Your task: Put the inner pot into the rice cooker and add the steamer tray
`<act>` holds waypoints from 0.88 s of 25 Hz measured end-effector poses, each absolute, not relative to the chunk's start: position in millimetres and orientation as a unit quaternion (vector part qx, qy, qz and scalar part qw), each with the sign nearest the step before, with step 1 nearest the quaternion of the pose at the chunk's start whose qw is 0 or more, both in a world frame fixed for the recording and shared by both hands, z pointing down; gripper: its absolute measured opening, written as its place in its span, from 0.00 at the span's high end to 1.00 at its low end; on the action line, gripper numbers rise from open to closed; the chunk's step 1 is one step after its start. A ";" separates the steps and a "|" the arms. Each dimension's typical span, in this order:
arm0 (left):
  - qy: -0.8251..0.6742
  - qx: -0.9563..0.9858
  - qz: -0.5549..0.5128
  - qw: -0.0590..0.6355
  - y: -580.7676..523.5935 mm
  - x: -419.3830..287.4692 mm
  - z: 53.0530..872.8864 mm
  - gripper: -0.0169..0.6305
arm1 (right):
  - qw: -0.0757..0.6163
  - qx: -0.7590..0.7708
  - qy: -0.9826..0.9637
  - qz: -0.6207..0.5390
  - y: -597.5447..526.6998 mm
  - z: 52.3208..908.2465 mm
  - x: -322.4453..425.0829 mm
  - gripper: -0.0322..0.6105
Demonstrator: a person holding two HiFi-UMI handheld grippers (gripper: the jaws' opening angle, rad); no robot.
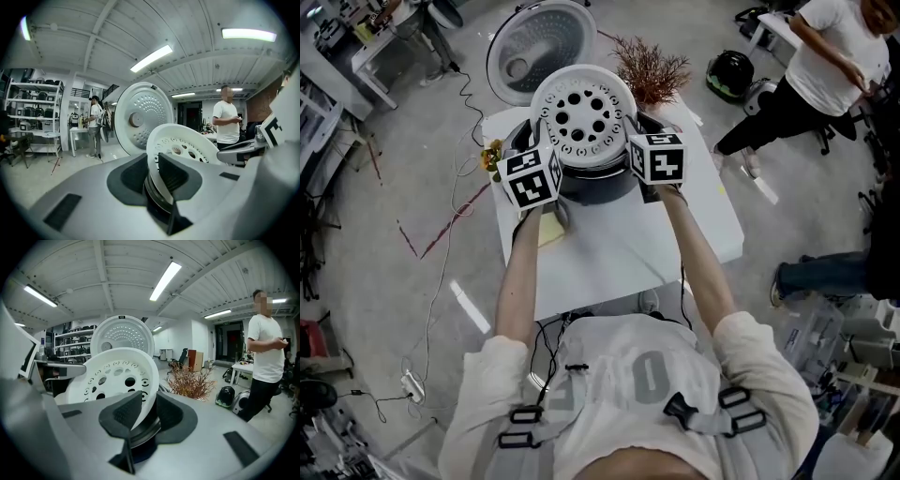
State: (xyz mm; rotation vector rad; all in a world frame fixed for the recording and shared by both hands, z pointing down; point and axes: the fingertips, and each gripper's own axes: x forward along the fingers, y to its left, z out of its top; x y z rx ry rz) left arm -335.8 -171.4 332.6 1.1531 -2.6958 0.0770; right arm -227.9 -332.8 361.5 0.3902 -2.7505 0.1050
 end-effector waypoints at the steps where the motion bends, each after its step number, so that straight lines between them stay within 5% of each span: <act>1: -0.913 0.392 0.027 0.108 -170.8 -336.0 336.1 0.84 | 0.183 0.140 -0.972 0.038 -331.8 364.1 -227.4 0.80; 22: -0.891 0.412 0.041 0.186 -194.2 -348.5 377.7 0.84 | 0.236 0.173 -0.956 0.015 -346.4 384.3 -231.0 0.80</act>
